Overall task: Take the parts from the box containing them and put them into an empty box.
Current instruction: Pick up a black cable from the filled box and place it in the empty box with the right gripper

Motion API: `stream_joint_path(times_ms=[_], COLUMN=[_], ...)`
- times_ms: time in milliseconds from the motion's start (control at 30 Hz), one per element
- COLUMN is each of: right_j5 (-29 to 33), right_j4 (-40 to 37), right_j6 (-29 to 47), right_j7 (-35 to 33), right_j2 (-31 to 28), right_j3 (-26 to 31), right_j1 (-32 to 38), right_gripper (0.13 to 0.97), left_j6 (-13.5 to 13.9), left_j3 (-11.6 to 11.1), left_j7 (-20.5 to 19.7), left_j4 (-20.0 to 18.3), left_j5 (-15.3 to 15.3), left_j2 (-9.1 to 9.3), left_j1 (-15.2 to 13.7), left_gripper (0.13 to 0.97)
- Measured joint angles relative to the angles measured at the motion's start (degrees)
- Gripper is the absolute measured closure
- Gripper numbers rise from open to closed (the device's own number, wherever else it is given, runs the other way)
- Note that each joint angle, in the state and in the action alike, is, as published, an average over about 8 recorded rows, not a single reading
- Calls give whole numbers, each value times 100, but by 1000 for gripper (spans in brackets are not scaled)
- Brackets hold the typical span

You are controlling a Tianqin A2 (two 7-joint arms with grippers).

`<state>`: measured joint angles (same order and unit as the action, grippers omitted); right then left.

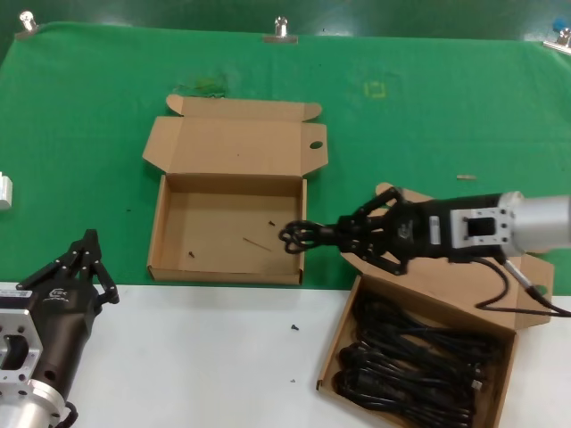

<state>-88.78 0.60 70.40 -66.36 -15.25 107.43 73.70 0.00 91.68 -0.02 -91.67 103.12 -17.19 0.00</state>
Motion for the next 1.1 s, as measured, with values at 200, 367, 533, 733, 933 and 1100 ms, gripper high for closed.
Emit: stream_joint_path(times_ms=[200, 367, 533, 733, 933, 1100], right_j5=[-53, -124, -275, -457, -1129, -1973], right_j4=[-3, -6, -8, 1, 139, 271], right_j6=[-253, -501, -910, -1287, -1539, -1726], right_j7=[29, 56, 123, 333, 542, 704], right_j2=[171, 400, 802, 1241, 1458, 1508], right_j3=[-70, -154, -316, -435, 187, 1102], right_j1=[-15, -24, -44, -82, -171, -258], right_gripper=[894, 894, 894, 894, 894, 894], left_j6=[0, 0, 0, 0, 0, 0], left_j3=[0, 0, 0, 0, 0, 0], left_j7=[0, 0, 0, 0, 0, 0], left_j4=[0, 0, 0, 0, 0, 0], left_j5=[0, 0, 0, 0, 0, 0], left_j2=[0, 0, 0, 0, 0, 0], left_j1=[0, 0, 0, 0, 0, 0], left_gripper=[958, 958, 958, 958, 958, 958])
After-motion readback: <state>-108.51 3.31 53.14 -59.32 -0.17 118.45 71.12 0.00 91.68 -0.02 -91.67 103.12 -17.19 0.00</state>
